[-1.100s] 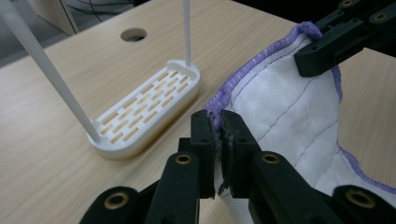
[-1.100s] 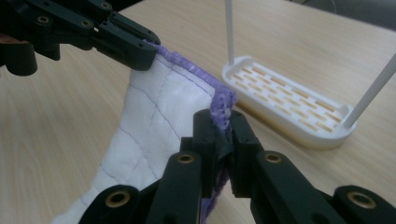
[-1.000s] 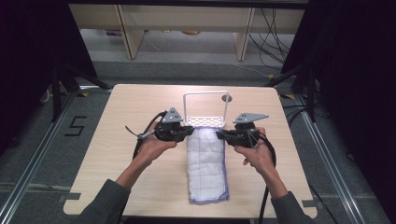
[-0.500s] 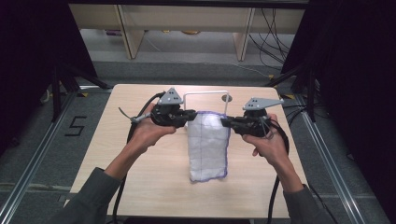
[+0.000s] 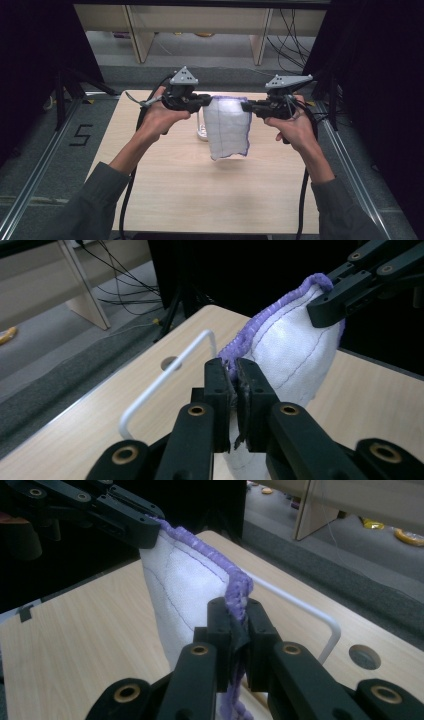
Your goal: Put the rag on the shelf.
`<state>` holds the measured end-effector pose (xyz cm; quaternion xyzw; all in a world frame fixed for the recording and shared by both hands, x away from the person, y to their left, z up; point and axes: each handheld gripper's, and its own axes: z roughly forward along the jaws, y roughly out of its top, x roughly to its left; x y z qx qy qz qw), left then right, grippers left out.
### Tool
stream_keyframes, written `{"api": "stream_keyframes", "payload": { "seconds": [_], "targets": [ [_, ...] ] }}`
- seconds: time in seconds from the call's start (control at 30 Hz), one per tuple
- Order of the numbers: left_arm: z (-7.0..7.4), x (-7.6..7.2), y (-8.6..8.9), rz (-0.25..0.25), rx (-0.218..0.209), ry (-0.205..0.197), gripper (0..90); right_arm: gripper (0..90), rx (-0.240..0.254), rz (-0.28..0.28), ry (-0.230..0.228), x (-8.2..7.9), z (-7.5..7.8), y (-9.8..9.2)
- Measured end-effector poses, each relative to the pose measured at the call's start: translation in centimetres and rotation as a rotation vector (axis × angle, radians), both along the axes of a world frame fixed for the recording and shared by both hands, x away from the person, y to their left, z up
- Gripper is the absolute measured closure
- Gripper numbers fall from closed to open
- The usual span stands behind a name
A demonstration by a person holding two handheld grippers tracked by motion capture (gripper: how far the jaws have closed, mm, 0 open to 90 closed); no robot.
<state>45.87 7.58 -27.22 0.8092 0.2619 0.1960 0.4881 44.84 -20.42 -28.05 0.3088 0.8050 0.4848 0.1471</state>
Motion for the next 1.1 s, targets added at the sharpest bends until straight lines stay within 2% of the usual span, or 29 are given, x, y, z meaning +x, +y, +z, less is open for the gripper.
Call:
{"api": "stream_keyframes", "payload": {
  "seconds": [0.13, 0.2, 0.27, 0.3, 0.37, 0.5, 0.63, 0.73, 0.8, 0.9, 0.97, 1.0, 1.03, 1.1],
  "targets": [
    [1.2, 1.2, 0.3, 0.022, -0.029, -0.002, 83.7, 84.7, 0.008, -0.01, -0.003, 1.3, 1.1, 0.3],
    [1.6, 1.9, 0.3, 0.046, -0.06, -0.001, 83.8, 84.7, 0.02, -0.011, -0.027, 2.0, 1.7, 0.4],
    [2.1, 2.7, 0.5, 0.06, -0.034, 0.003, 83.9, 84.7, 0.04, -0.011, -0.023, 2.6, 2.2, 0.5],
    [2.3, 3.0, 0.5, 0.073, -0.045, 0.001, 83.9, 84.7, 0.039, -0.016, -0.037, 3.0, 2.4, 0.6],
    [2.8, 3.5, 0.5, 0.089, -0.054, -0.004, 83.9, 84.7, 0.051, -0.03, -0.035, 3.6, 2.8, 0.9],
    [3.8, 4.7, 0.8, 0.117, -0.054, -0.02, 83.9, 84.7, 0.042, -0.041, -0.038, 5.1, 3.6, 1.5],
    [4.2, 5.9, 0.7, 0.139, -0.07, -0.033, 83.9, 84.7, 0.046, -0.071, -0.024, 6.6, 4.2, 1.8],
    [4.2, 7.0, 0.6, 0.159, -0.082, -0.028, 83.8, 84.7, 0.05, -0.085, -0.03, 7.7, 4.2, 1.9],
    [3.8, 8.0, 0.4, 0.176, -0.102, -0.028, 83.7, 84.7, 0.048, -0.103, -0.008, 8.6, 4.1, 2.1],
    [3.2, 9.5, 0.3, 0.201, -0.144, -0.015, 83.8, 84.7, 0.049, -0.125, -0.004, 10.0, 3.8, 2.3],
    [2.9, 10.3, 0.3, 0.211, -0.156, -0.017, 83.8, 84.7, 0.058, -0.142, 0.007, 10.8, 3.6, 2.3],
    [2.3, 11.2, 0.2, 0.22, -0.176, -0.014, 83.7, 84.7, 0.06, -0.145, 0.004, 11.2, 3.5, 2.3],
    [2.3, 11.2, 0.2, 0.22, -0.176, -0.014, 83.5, 84.7, 0.06, -0.145, 0.004, 11.2, 3.5, 2.3],
    [1.6, 11.9, 0.2, 0.229, -0.18, 0.0, 83.4, 84.7, 0.067, -0.17, 0.015, 12.6, 3.0, 2.3]
  ]
}}
